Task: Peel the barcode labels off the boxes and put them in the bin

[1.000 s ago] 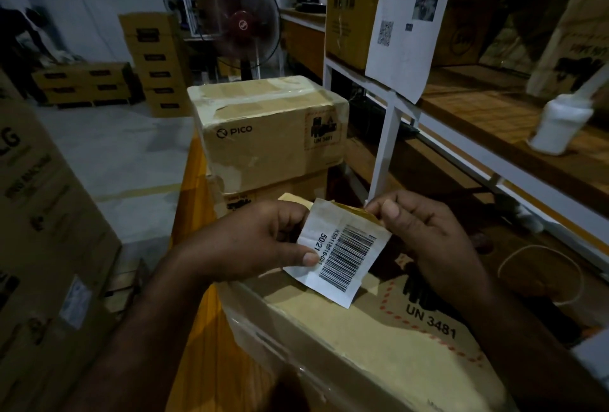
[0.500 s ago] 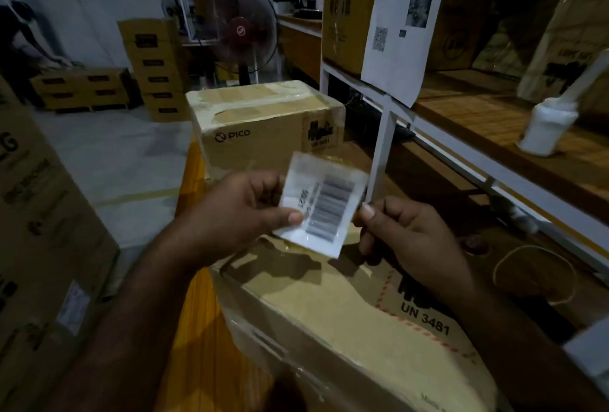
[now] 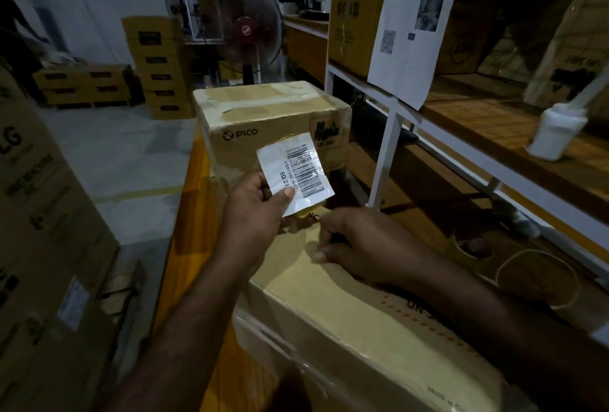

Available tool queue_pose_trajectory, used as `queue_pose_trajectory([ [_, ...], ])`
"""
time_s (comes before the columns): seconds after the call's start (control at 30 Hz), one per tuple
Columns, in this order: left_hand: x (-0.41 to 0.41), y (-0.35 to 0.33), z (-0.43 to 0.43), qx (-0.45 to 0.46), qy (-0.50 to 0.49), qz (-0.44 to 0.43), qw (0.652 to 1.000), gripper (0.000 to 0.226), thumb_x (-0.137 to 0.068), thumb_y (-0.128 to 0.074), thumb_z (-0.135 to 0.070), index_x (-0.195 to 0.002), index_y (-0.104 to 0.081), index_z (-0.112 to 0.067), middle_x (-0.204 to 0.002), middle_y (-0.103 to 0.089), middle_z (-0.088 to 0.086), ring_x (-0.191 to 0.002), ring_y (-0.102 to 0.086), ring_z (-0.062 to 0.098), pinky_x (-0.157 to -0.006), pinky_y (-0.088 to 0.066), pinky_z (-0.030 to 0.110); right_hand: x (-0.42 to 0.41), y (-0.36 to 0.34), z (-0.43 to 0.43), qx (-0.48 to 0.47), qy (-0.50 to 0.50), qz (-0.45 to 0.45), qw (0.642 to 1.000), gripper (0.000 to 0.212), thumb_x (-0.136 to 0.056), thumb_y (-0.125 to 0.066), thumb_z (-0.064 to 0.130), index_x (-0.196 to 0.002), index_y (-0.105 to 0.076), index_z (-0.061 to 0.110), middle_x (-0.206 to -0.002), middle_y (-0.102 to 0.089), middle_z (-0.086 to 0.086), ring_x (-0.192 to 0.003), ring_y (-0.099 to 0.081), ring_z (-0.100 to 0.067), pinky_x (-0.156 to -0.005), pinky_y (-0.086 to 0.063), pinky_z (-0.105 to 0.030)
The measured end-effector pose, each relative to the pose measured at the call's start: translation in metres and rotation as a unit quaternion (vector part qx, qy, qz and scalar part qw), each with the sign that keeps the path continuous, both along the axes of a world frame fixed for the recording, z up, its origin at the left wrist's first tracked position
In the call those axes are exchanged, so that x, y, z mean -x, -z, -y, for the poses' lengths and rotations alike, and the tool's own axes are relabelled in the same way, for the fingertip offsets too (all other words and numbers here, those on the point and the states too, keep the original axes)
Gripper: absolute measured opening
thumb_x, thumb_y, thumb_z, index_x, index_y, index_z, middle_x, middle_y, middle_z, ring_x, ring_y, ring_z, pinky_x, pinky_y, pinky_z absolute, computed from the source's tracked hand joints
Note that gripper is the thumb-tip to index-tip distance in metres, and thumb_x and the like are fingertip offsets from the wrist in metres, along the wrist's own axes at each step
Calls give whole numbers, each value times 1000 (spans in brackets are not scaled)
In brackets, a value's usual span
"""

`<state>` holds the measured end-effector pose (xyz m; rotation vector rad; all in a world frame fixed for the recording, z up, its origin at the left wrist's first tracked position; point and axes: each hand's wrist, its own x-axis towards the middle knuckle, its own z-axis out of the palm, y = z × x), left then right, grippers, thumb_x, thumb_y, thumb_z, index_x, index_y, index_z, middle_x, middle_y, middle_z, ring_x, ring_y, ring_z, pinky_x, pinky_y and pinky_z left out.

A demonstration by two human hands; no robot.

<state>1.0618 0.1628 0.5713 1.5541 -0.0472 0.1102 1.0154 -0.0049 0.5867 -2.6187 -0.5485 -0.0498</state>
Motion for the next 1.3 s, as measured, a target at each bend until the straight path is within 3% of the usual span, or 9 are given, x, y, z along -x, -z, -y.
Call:
queue_pose_trajectory([
  [0.1,-3,1,-2,20,-13,0,1000,18,-95,-59,-6,-108,-65,-18,-104,-76,2,-89,-75,16,-71,-62,39,-21,0,-20,16,3,27,1000,23,-87,-69,35,-74,-51,32,-99,-63,17,-89,-58,-2,-58,-38,-20],
  [0.23,-9,4,-10,85,-41,-21,995,20,-96,-59,-6,-100,-65,-25,-101,-76,0,-88,-75,19,-68,-62,41,-7,-1,-4,19,-10,-23,1000,17,-87,-70,35,-75,-60,28,-80,-58,15,-77,-55,0,-63,-49,-27],
  [0.33,-13,7,-12,108,-41,-18,993,19,-96,-59,-5,-102,-67,-22,-99,-77,0,-88,-75,21,-68,-62,45,17,-2,23,49,-25,-66,996,14,-85,-69,42,-81,-67,28,-82,-62,14,-83,-58,0,-71,-54,-28],
  [0.47,-16,12,-8,65,-19,-13,998,19,-96,-60,-9,-109,-67,-21,-104,-76,0,-92,-75,20,-70,-62,45,9,-9,23,30,-26,-84,996,16,-77,-70,46,-76,-67,30,-87,-65,12,-85,-62,-3,-77,-56,-31],
  [0.6,-17,12,-2,19,-13,-8,1000,16,-95,-62,-13,-107,-65,-22,-105,-75,0,-92,-74,18,-72,-62,44,-25,-6,-2,10,-21,-34,999,19,-80,-75,39,-69,-60,35,-92,-64,12,-88,-61,-5,-75,-56,-37],
  [0.73,-17,13,-6,46,-18,0,999,18,-96,-60,-9,-110,-66,-19,-106,-76,1,-90,-75,18,-66,-61,41,-20,3,-5,-8,-41,-6,999,19,-81,-75,36,-70,-60,31,-83,-63,12,-81,-59,-2,-66,-50,-28],
  [0.87,-18,14,-8,74,-23,2,997,18,-95,-60,-7,-106,-67,-19,-105,-75,4,-92,-75,24,-68,-61,44,13,2,26,17,-62,-19,998,19,-77,-66,48,-76,-68,29,-82,-63,14,-82,-58,0,-75,-54,-31],
  [1.07,-17,10,-1,30,-20,-5,999,20,-94,-62,-10,-113,-65,-17,-107,-75,3,-93,-74,23,-70,-62,48,-22,4,7,-31,-2,16,999,15,-81,-75,33,-72,-62,32,-86,-60,12,-84,-58,-5,-76,-54,-40],
  [1.3,-13,10,-10,86,-29,-9,996,20,-97,-58,-6,-113,-64,-14,-107,-75,5,-90,-75,24,-58,-59,36,8,5,12,1,-69,-7,998,17,-80,-76,35,-71,-61,35,-75,-58,17,-78,-58,0,-68,-51,-28],
])
